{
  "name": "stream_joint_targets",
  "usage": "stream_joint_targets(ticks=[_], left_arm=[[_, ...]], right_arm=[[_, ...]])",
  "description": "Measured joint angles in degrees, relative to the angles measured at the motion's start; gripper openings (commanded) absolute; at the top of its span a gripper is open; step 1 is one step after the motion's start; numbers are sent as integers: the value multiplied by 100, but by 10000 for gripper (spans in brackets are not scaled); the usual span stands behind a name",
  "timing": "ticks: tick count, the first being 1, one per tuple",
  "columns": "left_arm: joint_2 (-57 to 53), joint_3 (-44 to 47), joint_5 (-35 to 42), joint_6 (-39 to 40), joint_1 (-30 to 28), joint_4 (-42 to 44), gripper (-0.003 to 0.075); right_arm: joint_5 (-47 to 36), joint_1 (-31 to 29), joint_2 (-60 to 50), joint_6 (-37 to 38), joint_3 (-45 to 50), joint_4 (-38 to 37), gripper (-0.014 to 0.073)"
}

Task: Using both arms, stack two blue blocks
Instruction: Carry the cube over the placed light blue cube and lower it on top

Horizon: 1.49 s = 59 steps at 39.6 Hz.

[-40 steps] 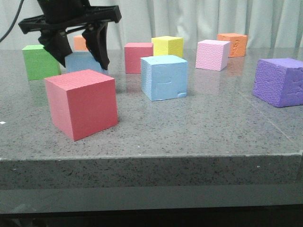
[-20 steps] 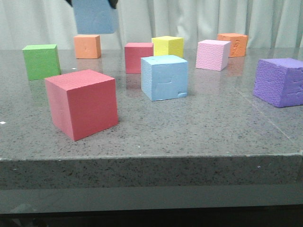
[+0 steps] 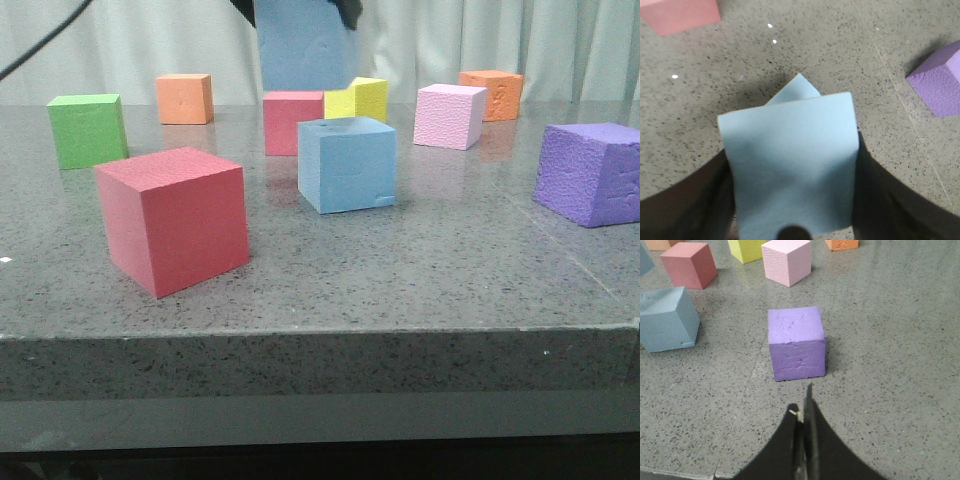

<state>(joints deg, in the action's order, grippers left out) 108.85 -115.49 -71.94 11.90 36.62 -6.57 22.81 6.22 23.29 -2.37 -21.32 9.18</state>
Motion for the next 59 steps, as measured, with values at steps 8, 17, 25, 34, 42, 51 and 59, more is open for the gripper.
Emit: stream_joint_targets(ticks=[8, 17, 25, 34, 42, 51, 59], left_arm=[[204, 0, 58, 0, 24, -61, 242], [233, 0, 232, 0, 24, -157, 242], [272, 0, 371, 0, 24, -170, 244], [296, 0, 385, 0, 24, -182, 248], [435, -20, 351, 0, 24, -205, 356], [448, -33, 351, 0, 24, -205, 450], [450, -33, 362, -82, 24, -214, 452]], right_arm=[[0, 0, 0, 0, 0, 13, -67], [0, 0, 0, 0, 0, 22, -67], [0, 0, 0, 0, 0, 22, -67], [0, 0, 0, 0, 0, 22, -67], [0, 0, 0, 0, 0, 22, -67], [0, 0, 0, 0, 0, 22, -67], [0, 0, 0, 0, 0, 22, -67]])
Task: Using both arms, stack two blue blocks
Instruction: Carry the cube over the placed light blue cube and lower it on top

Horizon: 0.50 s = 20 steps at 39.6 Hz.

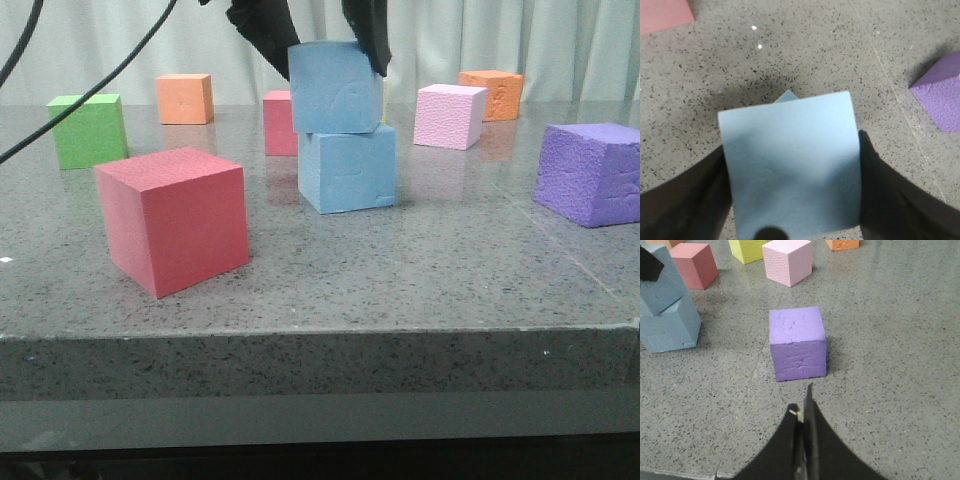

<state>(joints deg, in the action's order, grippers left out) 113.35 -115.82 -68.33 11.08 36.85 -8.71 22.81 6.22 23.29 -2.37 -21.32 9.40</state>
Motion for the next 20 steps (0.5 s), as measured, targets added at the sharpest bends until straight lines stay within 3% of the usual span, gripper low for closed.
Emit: stream_joint_targets(ticks=[10, 20], left_arm=[[10, -36, -13, -46, 0, -10, 459], [23, -357, -141, -72, 0, 24, 536]], right_arm=[[0, 0, 0, 0, 0, 0, -67], [0, 0, 0, 0, 0, 0, -67]])
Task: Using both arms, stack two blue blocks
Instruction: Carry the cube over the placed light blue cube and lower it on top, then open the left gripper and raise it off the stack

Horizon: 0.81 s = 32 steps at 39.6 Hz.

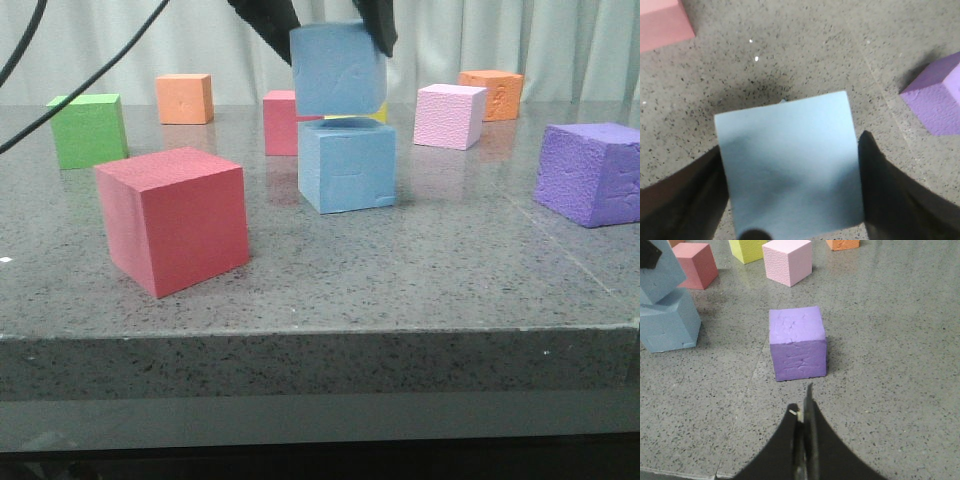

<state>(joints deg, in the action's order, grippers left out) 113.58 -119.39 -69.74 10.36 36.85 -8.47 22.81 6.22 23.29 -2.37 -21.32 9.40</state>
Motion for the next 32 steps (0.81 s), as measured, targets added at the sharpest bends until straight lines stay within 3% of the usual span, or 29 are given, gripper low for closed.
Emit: stream_joint_targets(ticks=[32], left_arm=[[12, -67, -205, -9, 0, 68, 537]], right_arm=[[0, 0, 0, 0, 0, 0, -67]])
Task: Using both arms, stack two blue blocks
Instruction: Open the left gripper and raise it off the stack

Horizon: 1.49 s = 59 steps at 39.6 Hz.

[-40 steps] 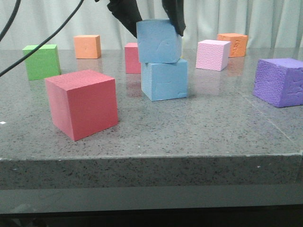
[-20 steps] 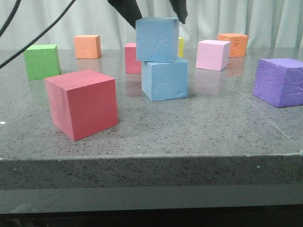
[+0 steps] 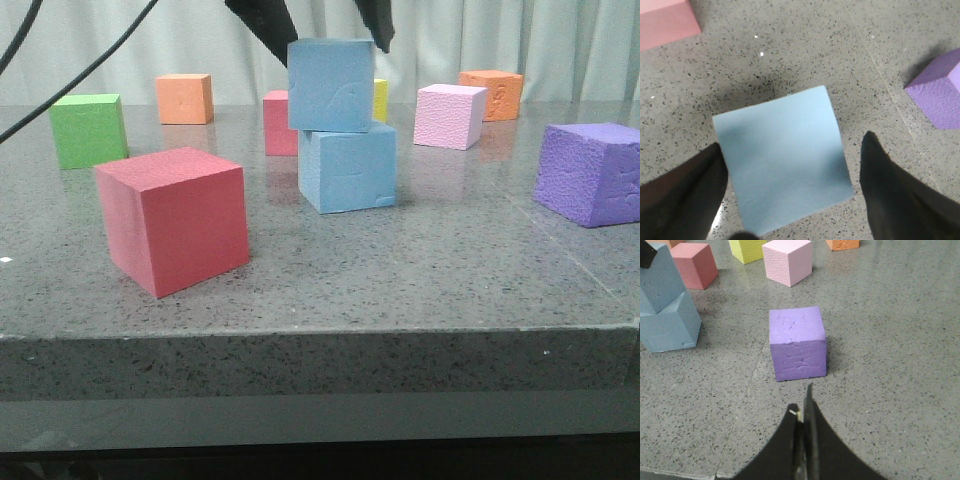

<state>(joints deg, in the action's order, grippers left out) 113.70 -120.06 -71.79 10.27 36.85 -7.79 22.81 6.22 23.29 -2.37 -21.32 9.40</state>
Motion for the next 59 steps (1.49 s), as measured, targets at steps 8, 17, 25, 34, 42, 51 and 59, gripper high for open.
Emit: stream_joint_targets(ticks=[8, 17, 25, 34, 42, 51, 59], left_arm=[[0, 0, 0, 0, 0, 35, 536], [0, -140, 0, 0, 0, 87, 536], [0, -478, -13, 0, 0, 87, 536], [0, -822, -40, -12, 0, 109, 489], [0, -845, -53, -137, 0, 109, 200], [0, -914, -65, -150, 0, 109, -20], [-86, -914, -72, -164, 0, 112, -20]], right_arm=[[0, 0, 0, 0, 0, 0, -67], [0, 0, 0, 0, 0, 0, -67], [0, 0, 0, 0, 0, 0, -67], [0, 0, 0, 0, 0, 0, -67], [0, 0, 0, 0, 0, 0, -67], [0, 0, 0, 0, 0, 0, -67], [0, 0, 0, 0, 0, 0, -67]])
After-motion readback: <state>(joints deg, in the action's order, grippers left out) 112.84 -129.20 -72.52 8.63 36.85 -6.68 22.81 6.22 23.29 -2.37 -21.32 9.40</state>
